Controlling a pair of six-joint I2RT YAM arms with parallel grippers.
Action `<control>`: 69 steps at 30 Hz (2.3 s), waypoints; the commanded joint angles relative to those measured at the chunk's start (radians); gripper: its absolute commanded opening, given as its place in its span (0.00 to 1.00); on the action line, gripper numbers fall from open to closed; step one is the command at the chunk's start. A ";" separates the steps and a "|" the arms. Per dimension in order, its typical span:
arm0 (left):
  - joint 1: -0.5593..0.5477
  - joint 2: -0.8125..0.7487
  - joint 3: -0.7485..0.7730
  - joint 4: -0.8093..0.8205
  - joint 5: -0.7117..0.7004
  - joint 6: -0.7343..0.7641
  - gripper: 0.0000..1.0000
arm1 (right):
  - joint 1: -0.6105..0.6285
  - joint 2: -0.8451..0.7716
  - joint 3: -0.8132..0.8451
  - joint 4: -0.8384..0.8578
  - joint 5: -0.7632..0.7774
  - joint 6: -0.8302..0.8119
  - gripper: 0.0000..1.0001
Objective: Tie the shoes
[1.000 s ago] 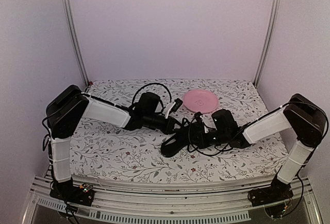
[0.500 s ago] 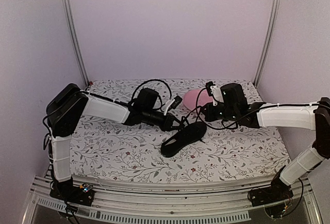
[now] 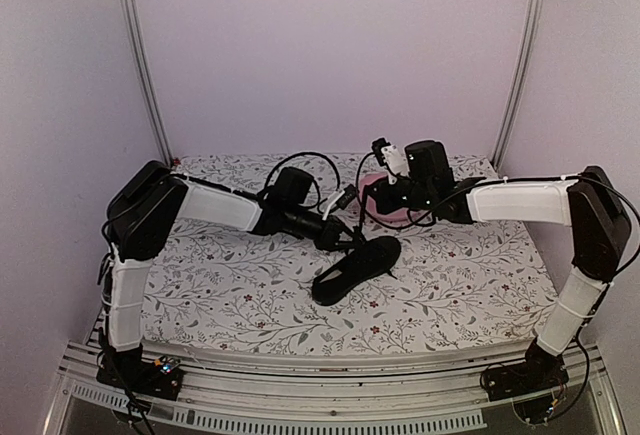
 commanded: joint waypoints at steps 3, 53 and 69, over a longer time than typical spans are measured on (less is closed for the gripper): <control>0.031 0.038 0.060 0.024 0.035 -0.003 0.31 | -0.010 0.036 0.028 0.046 -0.065 -0.023 0.02; 0.064 0.030 0.053 0.172 -0.001 -0.198 0.00 | -0.088 -0.113 -0.335 0.179 -0.372 0.140 0.56; 0.064 0.027 0.048 0.162 -0.012 -0.200 0.00 | -0.029 -0.017 -0.349 0.180 -0.267 0.145 0.45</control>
